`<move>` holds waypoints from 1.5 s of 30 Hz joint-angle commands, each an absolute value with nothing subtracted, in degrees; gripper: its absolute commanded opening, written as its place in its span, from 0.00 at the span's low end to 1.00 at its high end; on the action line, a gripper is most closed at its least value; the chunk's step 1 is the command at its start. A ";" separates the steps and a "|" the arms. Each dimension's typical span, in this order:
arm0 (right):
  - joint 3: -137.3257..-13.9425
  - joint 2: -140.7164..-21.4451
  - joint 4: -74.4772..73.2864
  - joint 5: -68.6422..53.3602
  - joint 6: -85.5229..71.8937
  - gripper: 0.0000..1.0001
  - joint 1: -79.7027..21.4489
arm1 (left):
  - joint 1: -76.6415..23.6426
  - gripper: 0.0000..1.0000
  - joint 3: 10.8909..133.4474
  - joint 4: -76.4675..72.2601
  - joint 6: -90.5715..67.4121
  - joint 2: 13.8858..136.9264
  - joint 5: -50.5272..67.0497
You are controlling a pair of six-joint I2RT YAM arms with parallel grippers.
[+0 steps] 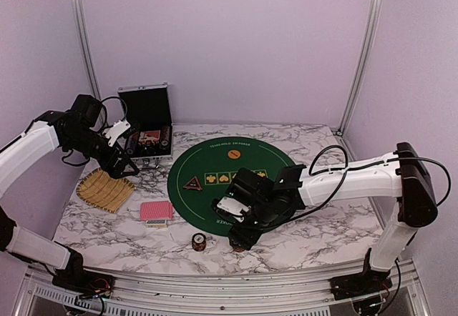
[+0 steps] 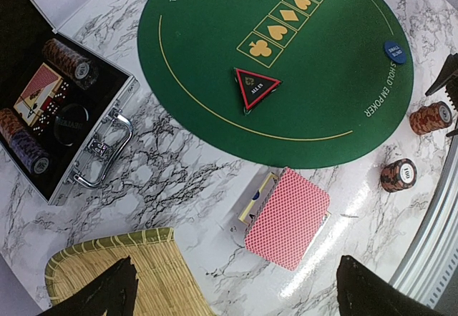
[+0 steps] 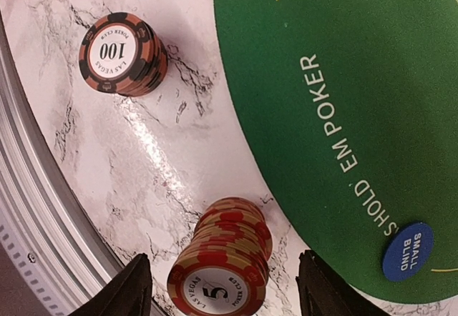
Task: Distribute texas hold em gaming equipment
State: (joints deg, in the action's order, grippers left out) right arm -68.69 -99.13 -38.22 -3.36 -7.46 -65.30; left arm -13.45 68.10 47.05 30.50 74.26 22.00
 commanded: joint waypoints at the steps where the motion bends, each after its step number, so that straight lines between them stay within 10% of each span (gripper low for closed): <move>1: -68.76 -99.84 -37.27 -3.15 -7.21 0.68 -65.74 | -13.67 0.99 69.26 48.87 31.11 73.36 22.32; 17: -67.70 -100.43 -37.34 -3.26 -7.04 0.66 -65.74 | -13.71 0.99 69.32 48.91 31.38 73.30 22.15; 28: -68.86 -99.76 -37.86 -3.07 -6.94 0.40 -65.74 | -13.71 0.99 69.24 48.94 31.46 73.25 22.24; 45: -70.91 -99.23 -39.50 -3.69 -6.59 0.52 -65.74 | -13.69 0.99 69.08 48.96 31.53 73.15 22.21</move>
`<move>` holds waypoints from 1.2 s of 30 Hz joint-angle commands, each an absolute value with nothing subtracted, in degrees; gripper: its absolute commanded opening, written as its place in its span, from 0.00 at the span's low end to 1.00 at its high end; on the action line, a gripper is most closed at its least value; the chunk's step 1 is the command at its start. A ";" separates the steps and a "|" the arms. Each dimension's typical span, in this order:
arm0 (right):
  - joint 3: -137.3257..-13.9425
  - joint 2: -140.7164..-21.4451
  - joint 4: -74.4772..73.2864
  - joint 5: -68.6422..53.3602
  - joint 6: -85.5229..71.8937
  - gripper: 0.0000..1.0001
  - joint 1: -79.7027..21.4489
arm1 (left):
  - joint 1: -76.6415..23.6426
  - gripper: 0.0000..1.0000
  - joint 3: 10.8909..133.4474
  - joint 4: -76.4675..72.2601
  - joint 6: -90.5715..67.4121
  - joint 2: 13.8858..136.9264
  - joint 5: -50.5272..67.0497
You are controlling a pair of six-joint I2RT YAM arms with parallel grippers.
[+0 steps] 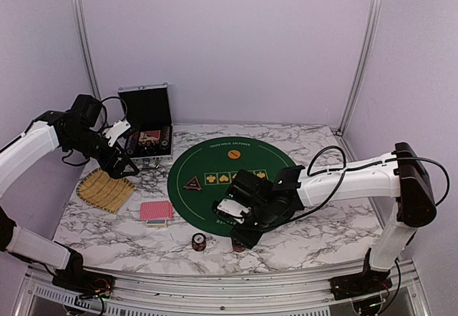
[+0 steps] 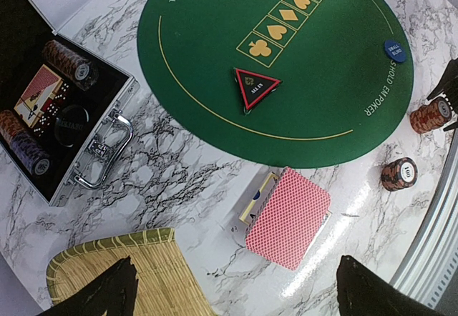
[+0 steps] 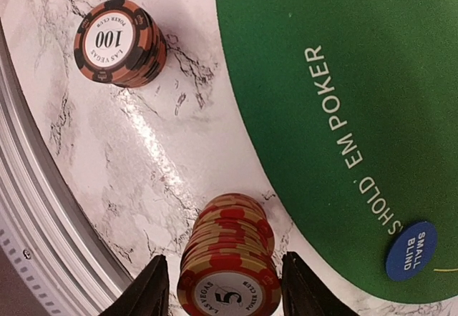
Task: Distribute texas hold em gaming equipment
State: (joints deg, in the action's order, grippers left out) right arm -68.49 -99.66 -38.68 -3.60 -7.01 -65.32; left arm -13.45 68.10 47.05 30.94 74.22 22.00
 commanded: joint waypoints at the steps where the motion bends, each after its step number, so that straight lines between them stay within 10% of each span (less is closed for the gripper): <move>1: -70.95 -99.23 -39.54 -3.69 -6.59 0.51 -65.79 | -13.63 0.99 69.08 48.96 31.55 73.15 22.17; 13: -69.62 -100.01 -39.68 -3.52 -6.38 0.46 -65.74 | -13.67 0.99 69.10 48.96 31.73 73.43 22.07; 27: -72.43 -98.76 -41.95 -2.75 -5.90 0.03 -65.79 | -13.69 0.99 69.52 48.96 31.61 73.23 22.36; 36: -79.37 -97.26 -44.90 -1.19 -5.21 0.00 -61.82 | -13.64 0.99 69.57 48.95 31.69 72.95 22.33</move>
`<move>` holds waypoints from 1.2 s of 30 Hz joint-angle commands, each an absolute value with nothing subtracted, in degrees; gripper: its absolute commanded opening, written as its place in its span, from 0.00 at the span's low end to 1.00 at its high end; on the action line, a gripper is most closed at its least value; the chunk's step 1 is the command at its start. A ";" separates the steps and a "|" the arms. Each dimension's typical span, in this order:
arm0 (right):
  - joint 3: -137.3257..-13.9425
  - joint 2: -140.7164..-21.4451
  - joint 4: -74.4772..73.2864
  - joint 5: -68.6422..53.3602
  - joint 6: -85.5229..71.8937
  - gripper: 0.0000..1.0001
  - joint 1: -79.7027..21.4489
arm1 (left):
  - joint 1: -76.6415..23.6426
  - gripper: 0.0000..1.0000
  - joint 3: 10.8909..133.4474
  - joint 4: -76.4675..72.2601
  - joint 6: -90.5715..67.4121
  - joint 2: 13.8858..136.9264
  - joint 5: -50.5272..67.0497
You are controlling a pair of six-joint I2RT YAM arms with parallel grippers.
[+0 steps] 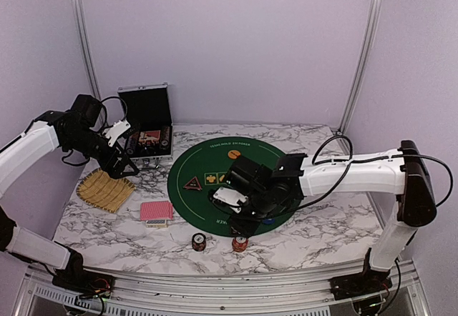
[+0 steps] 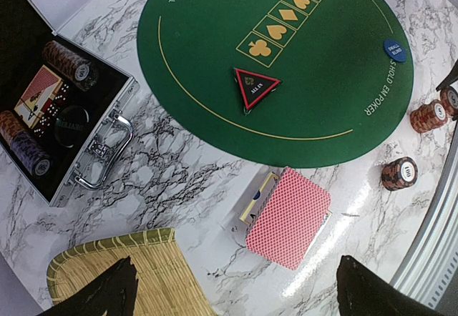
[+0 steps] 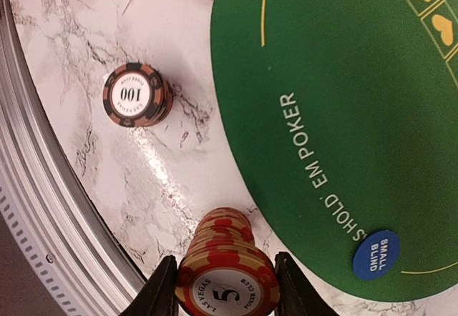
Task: Distribute texas hold em gaming equipment
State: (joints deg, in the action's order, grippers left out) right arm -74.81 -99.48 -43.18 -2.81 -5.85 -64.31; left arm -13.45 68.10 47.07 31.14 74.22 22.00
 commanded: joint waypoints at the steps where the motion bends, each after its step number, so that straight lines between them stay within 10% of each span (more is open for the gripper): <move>1: -80.29 -97.36 -45.17 -0.65 -5.07 0.00 -60.91 | -13.70 0.99 69.55 48.91 31.65 72.95 22.37; 36: -122.82 -139.11 -37.83 6.32 -6.23 0.02 -32.48 | -13.69 0.99 69.58 49.04 31.06 74.24 22.96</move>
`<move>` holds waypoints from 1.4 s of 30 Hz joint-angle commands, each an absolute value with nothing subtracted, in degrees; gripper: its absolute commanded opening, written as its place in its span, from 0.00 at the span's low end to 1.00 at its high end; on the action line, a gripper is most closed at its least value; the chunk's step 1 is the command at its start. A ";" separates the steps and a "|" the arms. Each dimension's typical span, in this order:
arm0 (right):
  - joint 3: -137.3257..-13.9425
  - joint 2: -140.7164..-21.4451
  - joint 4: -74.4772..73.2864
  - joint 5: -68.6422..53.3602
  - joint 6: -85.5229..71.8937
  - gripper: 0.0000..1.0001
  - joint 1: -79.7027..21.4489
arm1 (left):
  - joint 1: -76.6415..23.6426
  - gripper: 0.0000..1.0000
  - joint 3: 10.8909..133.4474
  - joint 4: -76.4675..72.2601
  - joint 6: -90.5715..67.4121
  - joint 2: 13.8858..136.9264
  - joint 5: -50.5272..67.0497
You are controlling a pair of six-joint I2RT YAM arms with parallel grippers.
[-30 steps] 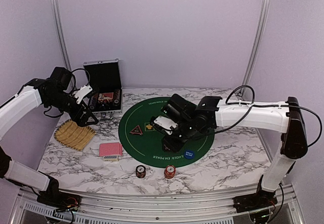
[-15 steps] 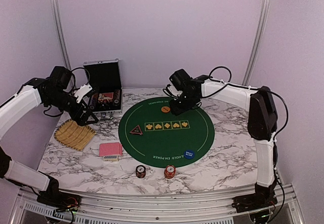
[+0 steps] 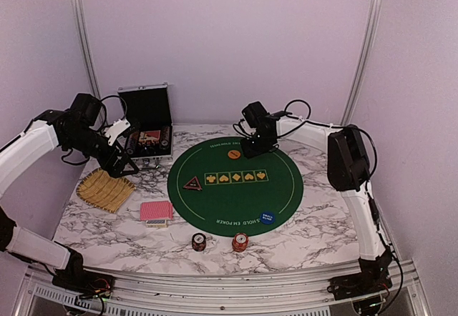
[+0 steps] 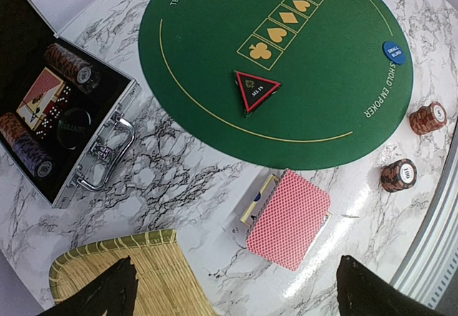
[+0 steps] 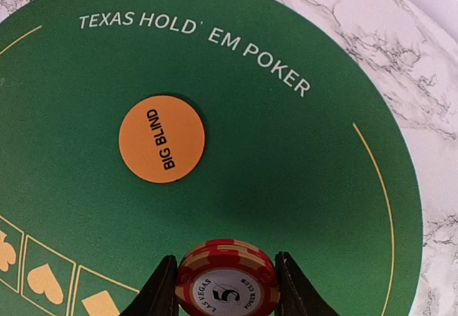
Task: Distribute texas hold em gaming equipment
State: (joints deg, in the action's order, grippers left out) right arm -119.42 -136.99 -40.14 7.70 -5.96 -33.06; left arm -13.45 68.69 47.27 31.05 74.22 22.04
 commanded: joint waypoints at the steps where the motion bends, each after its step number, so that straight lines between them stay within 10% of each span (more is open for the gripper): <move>1: -123.07 -139.66 -37.71 6.17 -6.34 0.02 -32.39 | -13.70 0.99 69.61 49.04 31.11 74.22 22.91; 10: -123.18 -141.99 -37.22 5.06 -6.62 0.06 -31.13 | -13.68 0.99 69.61 49.04 31.06 74.25 22.80; 20: -123.12 -142.73 -37.35 5.16 -5.59 0.48 -30.86 | -13.65 0.99 69.52 49.04 31.11 73.82 22.29; 30: -126.17 -141.95 -39.43 7.65 -4.69 0.61 -30.49 | -13.66 0.99 69.52 49.20 31.03 72.97 21.91; 42: -107.71 -120.88 -40.72 10.32 -3.62 0.78 -37.58 | -13.65 0.99 70.31 49.39 31.01 73.19 21.30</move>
State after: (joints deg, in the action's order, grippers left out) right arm -114.15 -131.50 -39.92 8.47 -4.47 -32.56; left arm -13.45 68.69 47.94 31.03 74.22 21.76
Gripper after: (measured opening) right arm 0.738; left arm 0.989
